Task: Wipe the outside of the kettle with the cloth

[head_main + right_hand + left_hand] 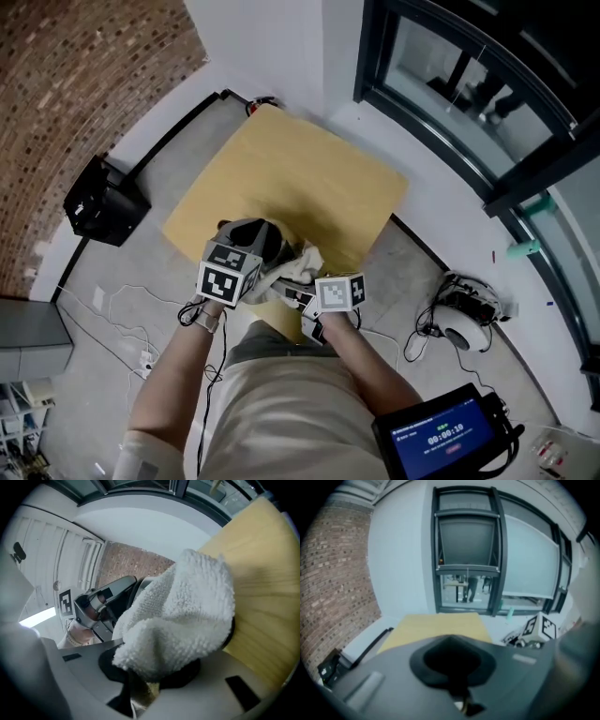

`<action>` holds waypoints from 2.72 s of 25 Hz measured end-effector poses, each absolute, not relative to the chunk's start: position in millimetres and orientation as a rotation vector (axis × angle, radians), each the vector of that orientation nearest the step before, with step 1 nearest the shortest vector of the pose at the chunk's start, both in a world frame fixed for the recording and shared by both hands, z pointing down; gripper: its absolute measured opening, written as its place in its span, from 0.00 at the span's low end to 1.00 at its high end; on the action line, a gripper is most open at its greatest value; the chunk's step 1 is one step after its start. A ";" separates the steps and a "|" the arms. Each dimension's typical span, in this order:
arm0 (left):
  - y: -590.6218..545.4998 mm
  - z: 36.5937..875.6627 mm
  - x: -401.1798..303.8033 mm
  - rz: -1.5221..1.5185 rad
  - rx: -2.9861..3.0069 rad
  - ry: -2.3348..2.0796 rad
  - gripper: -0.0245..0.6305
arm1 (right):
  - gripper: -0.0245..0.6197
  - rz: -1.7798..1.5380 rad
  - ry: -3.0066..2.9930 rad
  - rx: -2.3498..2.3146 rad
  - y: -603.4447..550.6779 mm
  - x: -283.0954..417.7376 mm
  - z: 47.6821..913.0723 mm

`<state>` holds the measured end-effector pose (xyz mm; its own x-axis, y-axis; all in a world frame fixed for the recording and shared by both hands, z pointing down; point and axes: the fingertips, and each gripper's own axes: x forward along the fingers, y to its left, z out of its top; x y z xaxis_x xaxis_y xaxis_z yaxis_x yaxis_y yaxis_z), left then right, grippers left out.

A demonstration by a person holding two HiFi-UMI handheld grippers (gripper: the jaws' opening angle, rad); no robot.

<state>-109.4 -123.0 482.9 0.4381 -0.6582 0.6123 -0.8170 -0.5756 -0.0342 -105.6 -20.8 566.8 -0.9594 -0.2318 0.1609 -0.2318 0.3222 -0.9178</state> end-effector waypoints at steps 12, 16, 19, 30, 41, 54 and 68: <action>-129.8 487.6 -95.5 1.191 2.435 -1.242 0.01 | 0.23 -1.643 2.617 -0.713 -87.4 -33.3 573.2; -130.9 483.7 -94.2 0.995 2.464 -1.258 0.02 | 0.23 -1.660 2.588 -0.654 -100.4 -23.4 555.1; -129.0 481.2 -95.3 0.906 2.484 -1.288 0.02 | 0.23 -1.668 2.802 -0.362 -49.3 -56.7 543.1; -121.3 480.6 -86.1 0.994 2.559 -1.272 0.02 | 0.23 -1.832 2.870 -0.149 11.5 -139.9 577.9; -126.1 484.5 -84.9 0.974 2.545 -1.207 0.02 | 0.23 -1.916 2.763 -0.080 -1.3 -151.3 578.6; -138.2 489.8 -86.9 0.929 2.499 -0.978 0.04 | 0.23 -2.150 2.452 -0.213 -5.2 -175.3 605.9; -125.6 484.1 -116.3 0.415 1.995 -0.901 0.03 | 0.23 -1.985 2.134 -0.650 -92.6 -47.6 603.9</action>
<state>-116.3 -125.6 484.1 0.6805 -0.4360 0.5889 -0.7309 -0.3471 0.5876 -47.6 -92.6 603.9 -0.8937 -0.4123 0.1769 -0.2064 0.0277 -0.9781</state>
